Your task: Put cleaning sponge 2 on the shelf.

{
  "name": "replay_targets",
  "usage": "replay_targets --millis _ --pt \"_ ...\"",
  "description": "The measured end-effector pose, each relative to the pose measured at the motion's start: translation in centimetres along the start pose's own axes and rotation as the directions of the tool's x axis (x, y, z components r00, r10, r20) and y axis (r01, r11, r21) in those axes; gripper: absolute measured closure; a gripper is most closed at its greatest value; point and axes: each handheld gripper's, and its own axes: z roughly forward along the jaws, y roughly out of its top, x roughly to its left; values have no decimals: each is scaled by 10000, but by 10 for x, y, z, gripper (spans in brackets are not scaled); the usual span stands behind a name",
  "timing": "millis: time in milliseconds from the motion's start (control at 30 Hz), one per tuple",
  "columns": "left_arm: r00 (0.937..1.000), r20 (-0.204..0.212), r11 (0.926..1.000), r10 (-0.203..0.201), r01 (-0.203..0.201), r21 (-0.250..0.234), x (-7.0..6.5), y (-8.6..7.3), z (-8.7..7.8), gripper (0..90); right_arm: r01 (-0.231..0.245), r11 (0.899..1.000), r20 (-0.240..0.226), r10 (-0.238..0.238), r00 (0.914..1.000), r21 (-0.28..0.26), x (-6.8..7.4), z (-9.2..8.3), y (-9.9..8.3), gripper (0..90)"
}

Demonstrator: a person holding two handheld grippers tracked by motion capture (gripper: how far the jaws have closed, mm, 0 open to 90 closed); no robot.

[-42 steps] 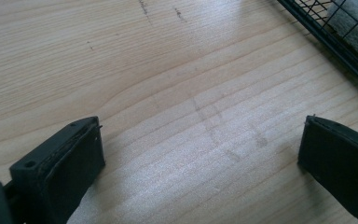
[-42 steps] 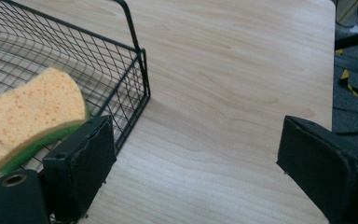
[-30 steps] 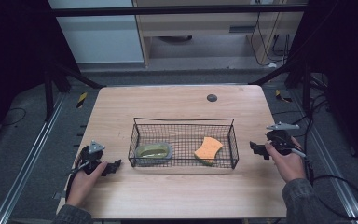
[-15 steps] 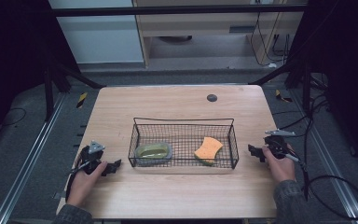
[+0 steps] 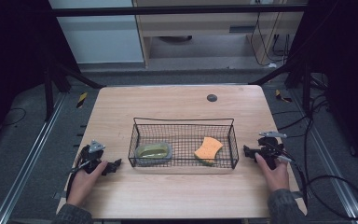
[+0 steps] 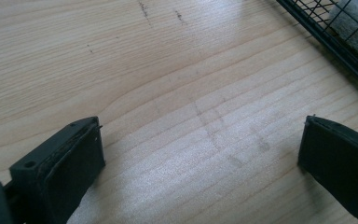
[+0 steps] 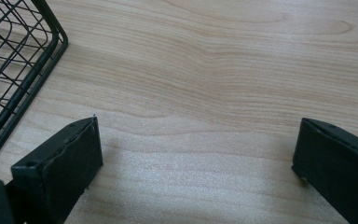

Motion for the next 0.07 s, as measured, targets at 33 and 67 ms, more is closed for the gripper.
replay_targets --millis 33,67 --pt "10000 10 10000 15 -15 -3 0 0 0 0 -121 9999 97 121 9999 6 1 -1 -1 15" --pt "10000 10 10000 15 -15 -3 0 0 0 0 -197 9998 155 196 9997 10 3 -1 -1 15"
